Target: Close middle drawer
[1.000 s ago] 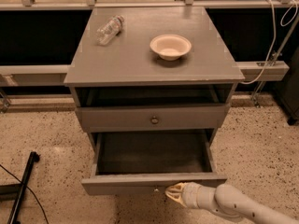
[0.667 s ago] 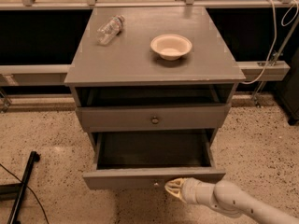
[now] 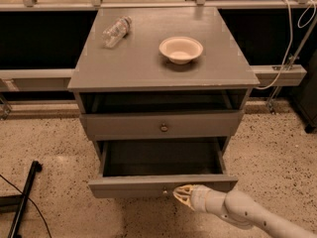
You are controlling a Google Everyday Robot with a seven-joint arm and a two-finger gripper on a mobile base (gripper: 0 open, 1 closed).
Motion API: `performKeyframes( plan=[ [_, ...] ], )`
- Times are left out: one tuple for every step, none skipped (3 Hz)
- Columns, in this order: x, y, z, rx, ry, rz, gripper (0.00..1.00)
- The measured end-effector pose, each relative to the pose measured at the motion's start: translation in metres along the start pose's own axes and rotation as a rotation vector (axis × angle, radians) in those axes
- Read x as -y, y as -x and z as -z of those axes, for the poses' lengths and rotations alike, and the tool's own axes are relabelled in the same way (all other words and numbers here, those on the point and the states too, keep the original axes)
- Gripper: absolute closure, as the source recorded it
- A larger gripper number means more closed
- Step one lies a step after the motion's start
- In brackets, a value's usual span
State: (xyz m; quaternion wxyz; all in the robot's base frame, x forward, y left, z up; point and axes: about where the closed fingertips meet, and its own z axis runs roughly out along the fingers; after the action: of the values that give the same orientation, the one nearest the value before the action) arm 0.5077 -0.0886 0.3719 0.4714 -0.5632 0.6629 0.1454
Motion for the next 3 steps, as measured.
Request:
performKeyframes(
  plan=[
    [0.023,0.006,-0.007,0.007,-0.058,0.028,1.00],
    [0.047,0.007,-0.021,0.014,-0.097,0.040,1.00],
    [0.068,0.001,-0.041,0.016,-0.105,0.041,1.00]
  ],
)
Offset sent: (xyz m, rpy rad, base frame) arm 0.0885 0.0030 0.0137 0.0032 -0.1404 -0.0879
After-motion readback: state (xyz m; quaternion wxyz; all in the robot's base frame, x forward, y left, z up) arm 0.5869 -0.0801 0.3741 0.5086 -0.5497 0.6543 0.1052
